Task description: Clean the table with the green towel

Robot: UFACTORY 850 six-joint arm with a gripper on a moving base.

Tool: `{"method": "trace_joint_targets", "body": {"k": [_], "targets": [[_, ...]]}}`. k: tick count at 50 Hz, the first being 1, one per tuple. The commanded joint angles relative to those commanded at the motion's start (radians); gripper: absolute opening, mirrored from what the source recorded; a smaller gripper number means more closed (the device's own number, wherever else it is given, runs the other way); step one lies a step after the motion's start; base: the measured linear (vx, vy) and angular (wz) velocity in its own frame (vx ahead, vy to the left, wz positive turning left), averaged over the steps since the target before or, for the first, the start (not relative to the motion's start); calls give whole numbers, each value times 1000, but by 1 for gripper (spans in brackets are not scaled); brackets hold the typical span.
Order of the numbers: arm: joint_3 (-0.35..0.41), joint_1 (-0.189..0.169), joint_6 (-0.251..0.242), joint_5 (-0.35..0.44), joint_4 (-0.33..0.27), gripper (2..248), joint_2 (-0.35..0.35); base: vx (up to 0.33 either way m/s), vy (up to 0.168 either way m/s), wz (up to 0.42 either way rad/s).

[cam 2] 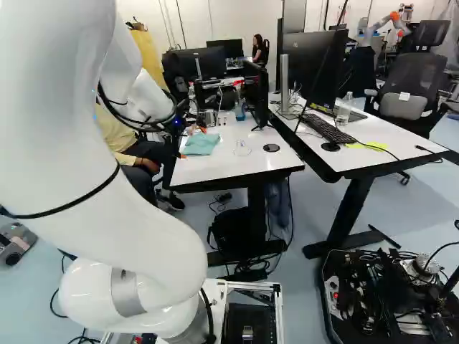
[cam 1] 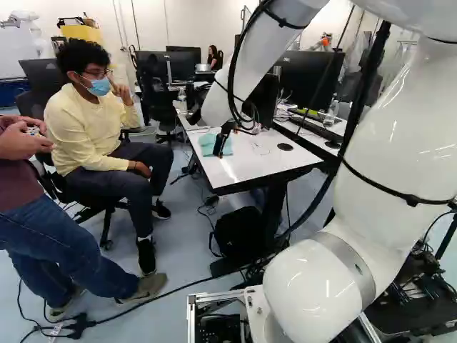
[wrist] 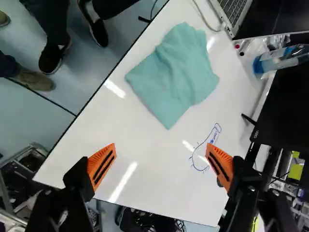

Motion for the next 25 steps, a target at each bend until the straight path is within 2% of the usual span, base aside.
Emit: {"method": "trace_joint_targets", "body": {"k": [14, 25], "targets": [[26, 60, 0, -90, 135, 247, 26, 0, 0, 0], [10, 98, 0, -118, 250, 247, 10, 0, 0, 0]]}}
